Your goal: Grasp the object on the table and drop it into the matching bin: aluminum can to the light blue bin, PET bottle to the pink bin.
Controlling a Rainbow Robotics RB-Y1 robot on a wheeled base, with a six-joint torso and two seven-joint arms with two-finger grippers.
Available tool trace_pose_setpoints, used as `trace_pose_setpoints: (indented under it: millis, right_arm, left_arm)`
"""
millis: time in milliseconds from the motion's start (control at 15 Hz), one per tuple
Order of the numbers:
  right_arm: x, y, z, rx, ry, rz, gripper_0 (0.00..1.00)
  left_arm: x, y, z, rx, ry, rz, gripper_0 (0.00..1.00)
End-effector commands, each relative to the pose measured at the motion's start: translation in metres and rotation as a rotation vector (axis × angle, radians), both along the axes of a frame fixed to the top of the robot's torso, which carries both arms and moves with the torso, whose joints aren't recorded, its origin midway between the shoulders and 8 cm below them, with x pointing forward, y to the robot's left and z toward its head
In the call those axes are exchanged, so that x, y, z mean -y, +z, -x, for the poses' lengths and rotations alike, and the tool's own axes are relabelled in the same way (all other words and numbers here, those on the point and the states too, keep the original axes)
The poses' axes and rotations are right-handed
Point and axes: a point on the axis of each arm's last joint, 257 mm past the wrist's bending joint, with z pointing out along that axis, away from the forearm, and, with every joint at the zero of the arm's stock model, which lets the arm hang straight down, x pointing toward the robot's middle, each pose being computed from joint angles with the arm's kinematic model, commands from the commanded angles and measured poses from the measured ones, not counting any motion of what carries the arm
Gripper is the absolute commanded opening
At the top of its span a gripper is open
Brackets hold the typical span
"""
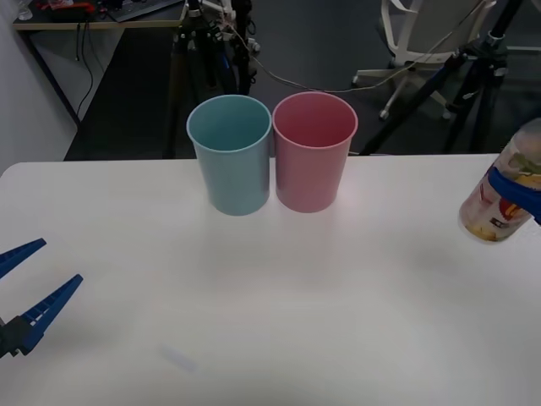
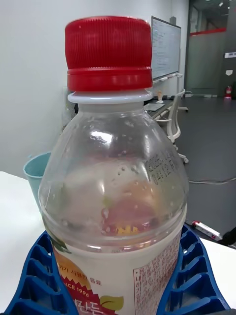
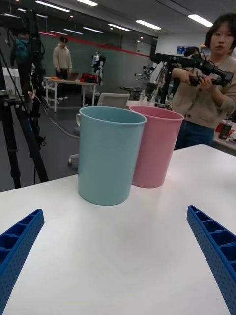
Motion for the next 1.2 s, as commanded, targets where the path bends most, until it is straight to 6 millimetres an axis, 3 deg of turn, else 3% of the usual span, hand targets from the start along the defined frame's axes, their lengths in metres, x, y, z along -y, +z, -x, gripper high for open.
trace_pose_setpoints:
  millis: [67,333,533,1200]
  right_arm:
    - [-0.023,0.023,-0.007,-0.001,0.017,0.002,0.00]
    - [-0.051,0.049,-0.018,0.012,0.050,0.008,0.00]
    - [-0.070,0.064,-0.043,0.030,0.078,-0.009,0.00]
    - [-0.139,0.073,-0.167,0.004,0.106,0.002,0.00]
  left_arm:
    - [0.000,0.000,0.000,0.000,0.000,0.000,1.00]
    - [0.000,0.000,0.000,0.000,0.000,0.000,1.00]
    - [0.000,0.000,0.000,0.000,0.000,0.000,1.00]
    - [0.000,0.000,0.000,0.000,0.000,0.000,1.00]
